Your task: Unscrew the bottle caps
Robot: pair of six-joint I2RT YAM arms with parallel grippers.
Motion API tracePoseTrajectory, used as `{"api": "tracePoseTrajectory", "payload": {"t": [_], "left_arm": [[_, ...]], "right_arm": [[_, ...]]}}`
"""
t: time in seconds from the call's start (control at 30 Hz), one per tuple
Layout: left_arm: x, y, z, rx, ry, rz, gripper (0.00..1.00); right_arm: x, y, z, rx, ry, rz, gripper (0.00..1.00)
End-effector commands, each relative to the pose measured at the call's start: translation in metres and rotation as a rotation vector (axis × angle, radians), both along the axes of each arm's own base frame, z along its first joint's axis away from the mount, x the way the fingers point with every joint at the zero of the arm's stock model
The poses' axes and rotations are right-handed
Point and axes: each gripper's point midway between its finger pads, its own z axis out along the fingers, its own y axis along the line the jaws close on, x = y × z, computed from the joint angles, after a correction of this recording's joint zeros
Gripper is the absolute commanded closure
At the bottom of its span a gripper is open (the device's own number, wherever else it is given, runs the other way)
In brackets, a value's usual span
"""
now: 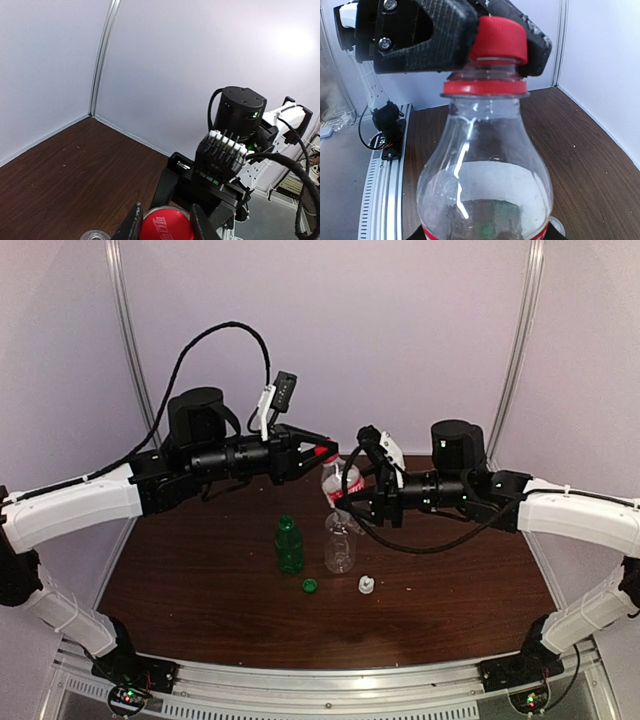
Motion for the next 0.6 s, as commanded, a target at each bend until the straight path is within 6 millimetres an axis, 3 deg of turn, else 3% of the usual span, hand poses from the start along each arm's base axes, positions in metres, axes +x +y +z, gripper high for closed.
{"api": "tracePoseTrajectory", "payload": {"t": [0.0, 0.23, 0.57], "left_arm": [[0.039, 0.04, 0.034, -0.096, -0.019, 0.281, 0.73], [0.055, 0.044, 0.017, -0.106, 0.074, 0.367, 0.73], [0.06, 0.021, 0.005, -0.177, 0.208, 0.301, 0.71]], "right_arm": [[0.03, -0.02, 0.001, -0.012, -0.027, -0.206, 0.6], [0.043, -0.032, 0.007, -0.026, -0.113, -0.358, 0.6], [0.052, -0.041, 0.009, -0.076, -0.216, -0.476, 0.61]]}}
